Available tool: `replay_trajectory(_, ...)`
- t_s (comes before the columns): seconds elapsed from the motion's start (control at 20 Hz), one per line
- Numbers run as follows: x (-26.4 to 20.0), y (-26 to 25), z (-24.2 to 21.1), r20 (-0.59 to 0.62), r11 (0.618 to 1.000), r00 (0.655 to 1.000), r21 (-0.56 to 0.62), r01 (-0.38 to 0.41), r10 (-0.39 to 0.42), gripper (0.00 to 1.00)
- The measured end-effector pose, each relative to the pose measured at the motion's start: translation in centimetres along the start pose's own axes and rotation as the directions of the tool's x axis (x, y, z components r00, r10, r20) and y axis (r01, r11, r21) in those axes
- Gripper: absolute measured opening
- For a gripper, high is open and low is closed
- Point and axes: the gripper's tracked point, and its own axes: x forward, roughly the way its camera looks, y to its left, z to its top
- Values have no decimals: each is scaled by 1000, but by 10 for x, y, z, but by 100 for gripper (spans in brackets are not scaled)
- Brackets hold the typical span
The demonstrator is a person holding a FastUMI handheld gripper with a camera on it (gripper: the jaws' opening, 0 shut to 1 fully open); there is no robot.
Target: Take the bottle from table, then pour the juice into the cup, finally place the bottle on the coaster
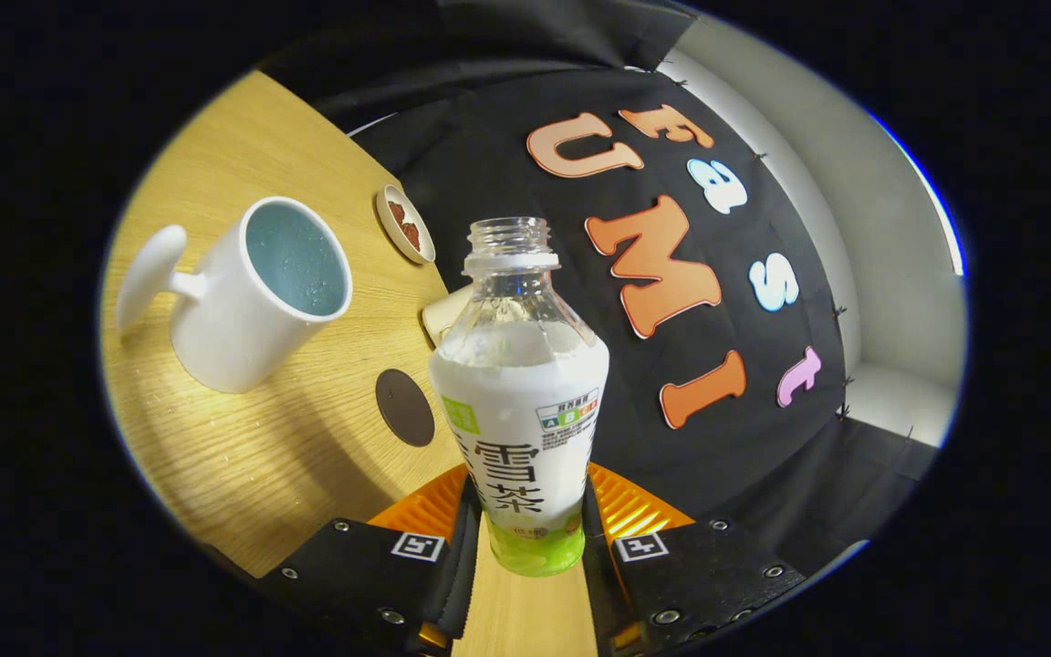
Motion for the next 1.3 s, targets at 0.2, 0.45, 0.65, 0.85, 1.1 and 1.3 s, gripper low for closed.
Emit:
replay_trajectory(0.2, -2, -1, 7, 38, 994, 999, -107, 10, -6, 53)
replay_trajectory(0.45, -3, -2, 13, 71, 978, 997, -204, 39, -25, 53)
replay_trajectory(0.65, -1, -5, 16, 100, 957, 995, -286, 57, -29, 53)
replay_trajectory(0.85, 0, -8, 20, 112, 935, 993, -345, 78, -42, 53)
replay_trajectory(1.1, 1, -9, 22, 116, 918, 993, -388, 77, -34, 53)
replay_trajectory(1.3, 3, -10, 20, 110, 915, 993, -397, 78, -36, 53)
